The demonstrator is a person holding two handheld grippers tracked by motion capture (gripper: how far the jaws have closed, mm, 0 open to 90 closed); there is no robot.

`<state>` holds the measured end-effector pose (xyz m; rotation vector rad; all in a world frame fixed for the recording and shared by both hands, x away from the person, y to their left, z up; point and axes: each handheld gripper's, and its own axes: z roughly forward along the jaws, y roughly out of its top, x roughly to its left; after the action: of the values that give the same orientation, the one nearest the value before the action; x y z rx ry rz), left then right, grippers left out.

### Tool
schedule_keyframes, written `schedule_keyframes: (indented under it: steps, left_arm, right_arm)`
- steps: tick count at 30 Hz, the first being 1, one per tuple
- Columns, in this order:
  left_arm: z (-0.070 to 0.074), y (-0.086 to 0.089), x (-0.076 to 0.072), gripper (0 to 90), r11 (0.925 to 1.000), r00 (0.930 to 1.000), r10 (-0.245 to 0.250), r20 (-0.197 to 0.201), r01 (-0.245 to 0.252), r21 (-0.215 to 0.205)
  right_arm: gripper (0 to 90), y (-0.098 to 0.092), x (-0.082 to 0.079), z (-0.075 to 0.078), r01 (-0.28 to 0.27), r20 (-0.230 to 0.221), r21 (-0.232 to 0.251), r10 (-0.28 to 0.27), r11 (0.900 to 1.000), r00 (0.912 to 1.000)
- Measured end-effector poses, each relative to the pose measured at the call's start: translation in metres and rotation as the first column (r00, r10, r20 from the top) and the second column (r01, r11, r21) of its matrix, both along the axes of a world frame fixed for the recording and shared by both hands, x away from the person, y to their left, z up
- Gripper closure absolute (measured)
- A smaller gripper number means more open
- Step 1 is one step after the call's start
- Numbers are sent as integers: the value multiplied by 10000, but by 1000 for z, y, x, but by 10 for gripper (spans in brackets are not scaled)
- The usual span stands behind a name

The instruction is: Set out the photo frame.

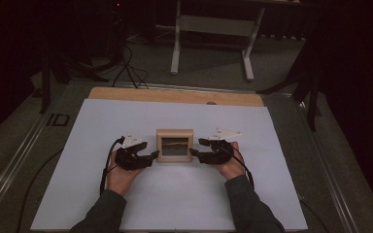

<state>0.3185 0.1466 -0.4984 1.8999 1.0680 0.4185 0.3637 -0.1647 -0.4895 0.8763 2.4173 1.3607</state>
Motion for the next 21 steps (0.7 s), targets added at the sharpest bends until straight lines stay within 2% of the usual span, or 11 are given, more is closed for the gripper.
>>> schedule_keyframes:
  steps: [5,21]
  left_arm:
    - [6,10,-4,394,9998,9998,120,126,-119,-132]
    - [10,48,-21,393,9979,9974,654,305,-654,-20]
  right_arm:
    - [401,-8,-3,4,60,125,-68,-59,10000,9999]
    - [388,-43,-13,13,593,410,-151,-586,9981,9974]
